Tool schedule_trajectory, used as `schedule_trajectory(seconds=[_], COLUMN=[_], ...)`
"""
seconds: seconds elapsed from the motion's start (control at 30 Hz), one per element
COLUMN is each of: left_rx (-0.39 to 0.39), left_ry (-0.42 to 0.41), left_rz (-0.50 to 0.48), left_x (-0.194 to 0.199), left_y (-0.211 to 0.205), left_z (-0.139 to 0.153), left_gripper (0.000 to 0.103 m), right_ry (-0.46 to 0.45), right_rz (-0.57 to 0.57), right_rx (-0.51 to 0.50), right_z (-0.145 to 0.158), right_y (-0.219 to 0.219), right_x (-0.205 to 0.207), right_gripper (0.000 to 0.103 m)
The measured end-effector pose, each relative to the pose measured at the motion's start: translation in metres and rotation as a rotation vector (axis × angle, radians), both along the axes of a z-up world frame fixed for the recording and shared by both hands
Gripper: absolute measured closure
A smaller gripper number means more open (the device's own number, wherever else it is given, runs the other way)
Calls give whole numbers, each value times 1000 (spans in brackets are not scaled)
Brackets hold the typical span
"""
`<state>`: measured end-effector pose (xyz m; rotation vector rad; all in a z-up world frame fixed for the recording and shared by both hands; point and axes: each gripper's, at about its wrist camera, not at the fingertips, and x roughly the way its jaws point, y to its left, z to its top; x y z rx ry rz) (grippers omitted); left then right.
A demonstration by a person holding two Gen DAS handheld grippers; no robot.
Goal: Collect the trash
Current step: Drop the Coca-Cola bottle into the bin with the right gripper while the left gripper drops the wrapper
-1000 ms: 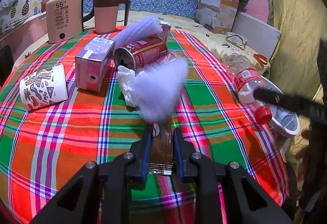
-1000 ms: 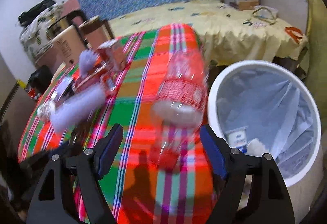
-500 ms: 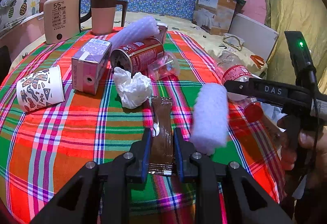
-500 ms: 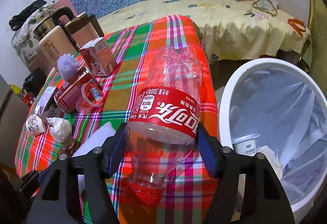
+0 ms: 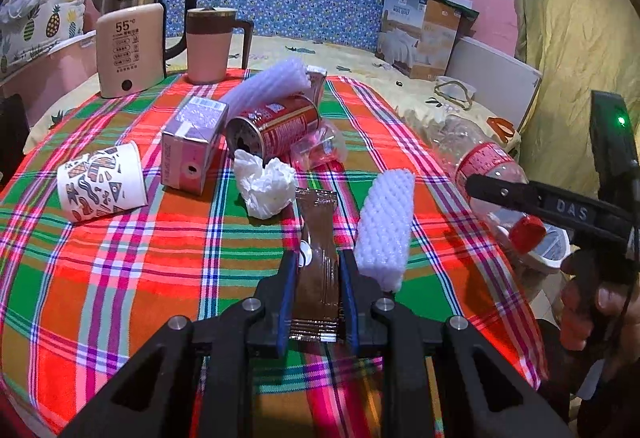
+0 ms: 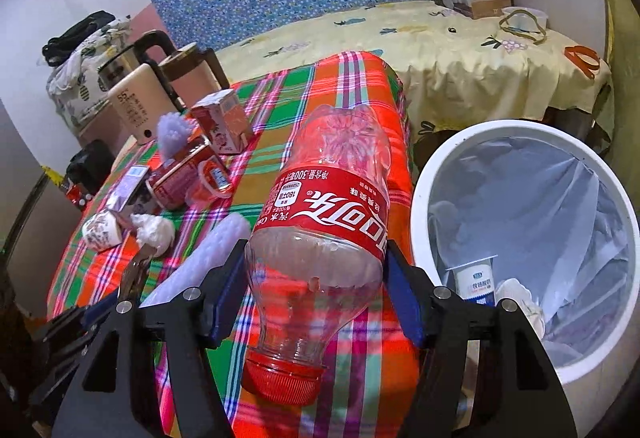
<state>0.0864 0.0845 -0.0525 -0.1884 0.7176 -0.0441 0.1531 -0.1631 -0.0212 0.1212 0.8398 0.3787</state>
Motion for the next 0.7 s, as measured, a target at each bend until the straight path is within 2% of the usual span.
schedule_trajectory(seconds=[0.33,0.7], left_rx=[21,11], left_ry=[-39,-41], left_rz=[-41,-224], left_x=[-2,31], left_y=[-24,-95], left_z=[24,33], left_gripper=[81,81], right_ry=[-26,-14], right_rz=[-40,-159], right_rx=[12,-4], right_z=[10,7], right_y=[-30,-88], right_x=[-18,-34], right_gripper=[37,37])
